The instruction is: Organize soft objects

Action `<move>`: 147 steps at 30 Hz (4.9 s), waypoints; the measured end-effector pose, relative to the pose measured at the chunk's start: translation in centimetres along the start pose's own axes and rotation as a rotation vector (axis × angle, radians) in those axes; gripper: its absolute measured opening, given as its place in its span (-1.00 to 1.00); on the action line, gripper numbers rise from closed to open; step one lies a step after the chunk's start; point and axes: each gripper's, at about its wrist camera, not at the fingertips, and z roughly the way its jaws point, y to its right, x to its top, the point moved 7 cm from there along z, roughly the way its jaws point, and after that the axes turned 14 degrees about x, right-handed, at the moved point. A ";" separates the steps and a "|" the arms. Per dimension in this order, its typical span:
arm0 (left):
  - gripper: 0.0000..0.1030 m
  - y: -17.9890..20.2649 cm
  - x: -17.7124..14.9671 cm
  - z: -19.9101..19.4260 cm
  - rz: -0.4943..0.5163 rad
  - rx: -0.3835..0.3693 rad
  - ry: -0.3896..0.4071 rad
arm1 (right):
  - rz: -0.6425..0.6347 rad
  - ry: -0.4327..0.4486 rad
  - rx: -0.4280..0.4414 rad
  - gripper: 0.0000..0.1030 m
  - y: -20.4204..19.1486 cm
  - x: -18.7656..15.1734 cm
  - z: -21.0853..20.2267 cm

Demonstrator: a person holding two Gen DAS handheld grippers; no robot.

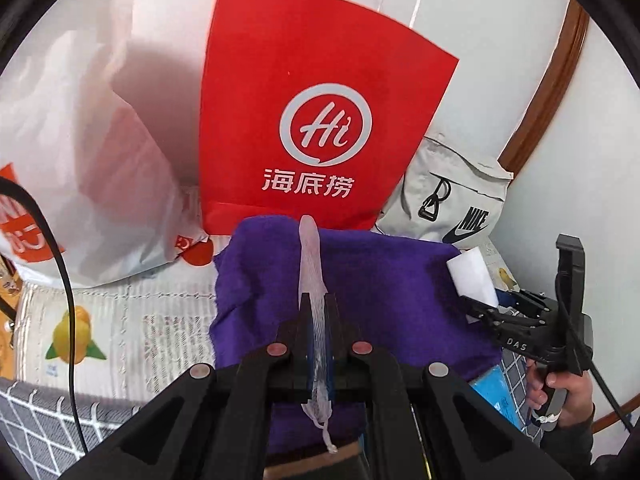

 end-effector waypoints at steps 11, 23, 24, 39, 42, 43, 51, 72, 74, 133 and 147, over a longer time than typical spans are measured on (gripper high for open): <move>-0.91 1.8 1.7 3.7 -0.019 -0.089 -0.026 | 0.033 -0.105 0.005 -0.01 1.4 -0.1 4.2; -0.91 1.7 1.0 9.5 0.026 0.044 -0.115 | 0.040 -0.167 -0.014 0.00 2.1 -0.4 5.9; -0.91 1.7 0.9 9.6 0.019 0.035 -0.124 | 0.039 -0.171 -0.013 0.01 2.0 -0.4 6.1; 0.22 0.7 0.9 6.8 0.066 0.191 -0.082 | -0.091 -0.133 -0.057 0.71 -0.5 -0.4 4.6; 0.22 0.6 0.8 4.2 0.099 0.250 -0.030 | -0.083 -0.111 -0.056 0.71 -1.9 -0.4 3.1; 0.22 0.5 0.8 3.5 0.107 0.266 -0.015 | -0.078 -0.104 -0.052 0.71 -2.5 -0.3 2.6; 0.26 -0.3 -0.8 -4.8 0.131 0.319 0.101 | -0.048 -0.021 -0.038 0.71 -3.5 -1.3 -3.0; 0.50 -6.5 -10.3 -20.8 0.096 0.478 0.209 | -0.072 0.036 0.049 0.71 -13.6 -10.4 -11.6; 0.52 -7.0 -11.6 -21.3 0.084 0.475 0.202 | -0.073 0.033 0.059 0.71 -14.4 -11.8 -12.1; 0.52 1.7 -27.4 -10.5 0.231 0.031 -0.155 | 0.010 -0.040 0.138 0.40 -16.0 -22.6 -12.0; -0.94 0.9 -27.3 -10.8 0.203 0.020 -0.160 | 0.074 -0.004 0.112 0.40 -12.5 -22.9 -13.5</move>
